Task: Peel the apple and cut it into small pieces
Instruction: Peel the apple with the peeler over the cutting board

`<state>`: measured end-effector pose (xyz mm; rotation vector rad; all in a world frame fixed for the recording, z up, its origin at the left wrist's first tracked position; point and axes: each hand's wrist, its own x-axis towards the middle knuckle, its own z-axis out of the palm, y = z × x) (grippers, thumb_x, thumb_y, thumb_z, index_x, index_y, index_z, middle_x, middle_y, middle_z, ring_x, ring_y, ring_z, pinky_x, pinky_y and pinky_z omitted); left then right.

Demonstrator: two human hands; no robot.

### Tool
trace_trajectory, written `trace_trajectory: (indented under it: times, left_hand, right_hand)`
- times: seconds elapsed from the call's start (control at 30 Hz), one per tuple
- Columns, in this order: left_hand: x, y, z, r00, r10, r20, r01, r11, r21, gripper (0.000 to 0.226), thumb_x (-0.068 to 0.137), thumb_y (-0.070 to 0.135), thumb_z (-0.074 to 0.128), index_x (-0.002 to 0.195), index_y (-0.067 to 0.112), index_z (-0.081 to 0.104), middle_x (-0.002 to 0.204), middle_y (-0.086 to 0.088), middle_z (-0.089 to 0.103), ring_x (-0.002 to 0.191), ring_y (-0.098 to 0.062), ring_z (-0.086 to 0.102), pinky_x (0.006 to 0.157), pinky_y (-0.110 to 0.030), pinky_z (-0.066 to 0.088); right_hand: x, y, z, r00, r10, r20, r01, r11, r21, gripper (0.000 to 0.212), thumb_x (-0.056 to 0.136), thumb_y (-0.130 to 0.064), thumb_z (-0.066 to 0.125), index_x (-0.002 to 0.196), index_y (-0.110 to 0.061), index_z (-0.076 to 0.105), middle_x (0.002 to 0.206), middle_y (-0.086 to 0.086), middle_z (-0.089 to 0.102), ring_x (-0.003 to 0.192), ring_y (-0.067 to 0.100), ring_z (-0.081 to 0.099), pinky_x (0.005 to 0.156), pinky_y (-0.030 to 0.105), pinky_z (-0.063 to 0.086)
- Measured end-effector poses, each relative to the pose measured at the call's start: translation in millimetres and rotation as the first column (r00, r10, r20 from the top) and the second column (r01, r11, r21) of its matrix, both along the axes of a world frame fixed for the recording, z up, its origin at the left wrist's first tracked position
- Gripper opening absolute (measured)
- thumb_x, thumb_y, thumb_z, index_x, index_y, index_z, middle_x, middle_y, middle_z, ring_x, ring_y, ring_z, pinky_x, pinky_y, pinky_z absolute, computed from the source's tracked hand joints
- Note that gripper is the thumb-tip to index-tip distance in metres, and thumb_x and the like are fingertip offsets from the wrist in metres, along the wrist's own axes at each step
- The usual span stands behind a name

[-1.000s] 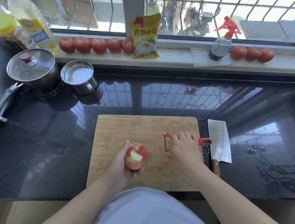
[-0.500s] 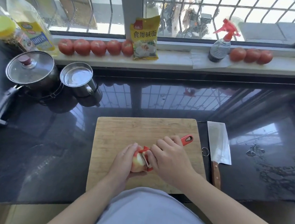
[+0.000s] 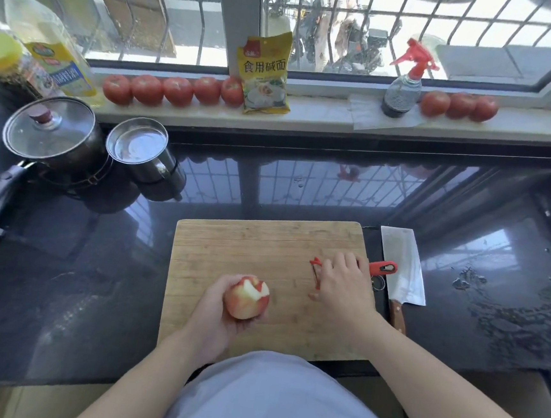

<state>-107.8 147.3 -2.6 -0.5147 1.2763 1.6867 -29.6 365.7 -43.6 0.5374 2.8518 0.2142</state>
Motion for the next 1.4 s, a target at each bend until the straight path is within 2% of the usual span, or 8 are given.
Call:
trace_trajectory:
  times: [0.13, 0.3, 0.4, 0.47, 0.67, 1.13, 1.27, 1.4]
  left_hand:
    - [-1, -5, -6, 0.998, -0.053, 0.036, 0.054, 0.998, -0.018, 0.052, 0.096, 0.05, 0.058, 0.129, 0.01, 0.055, 0.101, -0.016, 0.073, 0.073, -0.031, 0.067, 0.053, -0.03, 0.044]
    - [3, -4, -4, 0.996, -0.084, 0.014, 0.085, 0.995, -0.057, 0.057, 0.096, 0.064, 0.05, 0.115, 0.013, 0.067, 0.099, -0.013, 0.074, 0.068, -0.022, 0.057, 0.052, -0.029, 0.036]
    - [8, -1, -8, 0.996, -0.069, -0.056, 0.065, 0.996, -0.068, 0.053, 0.099, 0.062, 0.049, 0.118, 0.016, 0.066, 0.106, -0.014, 0.075, 0.076, -0.021, 0.063, 0.061, -0.03, 0.041]
    - [12, 4, -9, 0.987, -0.061, -0.15, 0.051, 0.996, -0.07, 0.041, 0.103, 0.054, 0.049, 0.121, 0.022, 0.065, 0.116, -0.015, 0.073, 0.087, -0.022, 0.067, 0.069, -0.033, 0.046]
    - [19, 14, -3, 0.936, -0.108, -0.334, 0.084, 0.993, -0.085, 0.033, 0.108, 0.042, 0.04, 0.118, 0.022, 0.064, 0.097, -0.003, 0.072, 0.073, -0.016, 0.061, 0.065, -0.035, 0.041]
    - [22, 9, -10, 0.943, -0.08, -0.324, 0.046, 0.992, -0.114, 0.028, 0.104, 0.033, 0.042, 0.103, 0.022, 0.068, 0.089, -0.006, 0.067, 0.07, -0.016, 0.059, 0.06, -0.032, 0.037]
    - [24, 1, -16, 0.94, -0.08, -0.333, 0.041, 0.992, -0.121, 0.029, 0.1, 0.04, 0.047, 0.103, 0.023, 0.07, 0.095, -0.011, 0.072, 0.081, -0.023, 0.065, 0.057, -0.03, 0.046]
    - [16, 6, -5, 0.955, -0.018, -0.297, 0.012, 1.0, -0.022, 0.03, 0.106, 0.037, 0.042, 0.103, 0.018, 0.065, 0.087, -0.003, 0.071, 0.074, -0.016, 0.068, 0.06, -0.031, 0.047]
  right_hand:
    - [4, 0, 7, 0.997, -0.037, 0.073, 0.032, 0.997, 0.069, 0.051, 0.084, -0.07, 0.053, 0.098, -0.022, 0.063, 0.098, 0.002, 0.058, 0.096, 0.025, 0.047, 0.087, 0.04, 0.028]
    - [14, 5, 18, 0.976, -0.112, 0.185, 0.113, 0.994, 0.006, 0.041, 0.092, -0.061, 0.04, 0.083, -0.03, 0.064, 0.085, -0.007, 0.062, 0.087, 0.022, 0.056, 0.08, 0.04, 0.032]
    - [13, -12, 24, 0.987, -0.074, -0.146, 0.046, 0.981, -0.187, 0.03, 0.095, -0.037, 0.04, 0.072, -0.026, 0.057, 0.075, -0.005, 0.061, 0.077, 0.025, 0.059, 0.073, 0.039, 0.037]
    - [9, -36, 33, 0.906, -0.131, -0.403, 0.013, 0.959, -0.283, 0.036, 0.097, -0.035, 0.034, 0.07, -0.023, 0.055, 0.07, -0.006, 0.058, 0.07, 0.022, 0.054, 0.066, 0.039, 0.04]
    - [2, -76, 47, 0.84, -0.033, -0.541, -0.09, 0.976, -0.199, 0.034, 0.098, -0.03, 0.042, 0.064, -0.026, 0.036, 0.061, -0.004, 0.049, 0.06, 0.023, 0.045, 0.058, 0.038, 0.035]
    - [3, -78, 39, 0.888, 0.016, -0.459, -0.109, 0.978, -0.176, 0.035, 0.097, -0.032, 0.041, 0.062, -0.026, 0.039, 0.057, -0.003, 0.051, 0.056, 0.024, 0.047, 0.06, 0.037, 0.033]
    - [3, -61, 20, 0.972, 0.002, -0.236, -0.041, 0.986, -0.16, 0.029, 0.09, -0.027, 0.051, 0.061, -0.023, 0.054, 0.058, -0.003, 0.057, 0.057, 0.024, 0.054, 0.061, 0.036, 0.029]
    - [13, -23, 8, 0.993, -0.116, 0.002, 0.116, 0.986, -0.123, 0.014, 0.089, -0.023, 0.051, 0.083, -0.023, 0.064, 0.08, -0.002, 0.065, 0.08, 0.026, 0.061, 0.068, 0.038, 0.029]
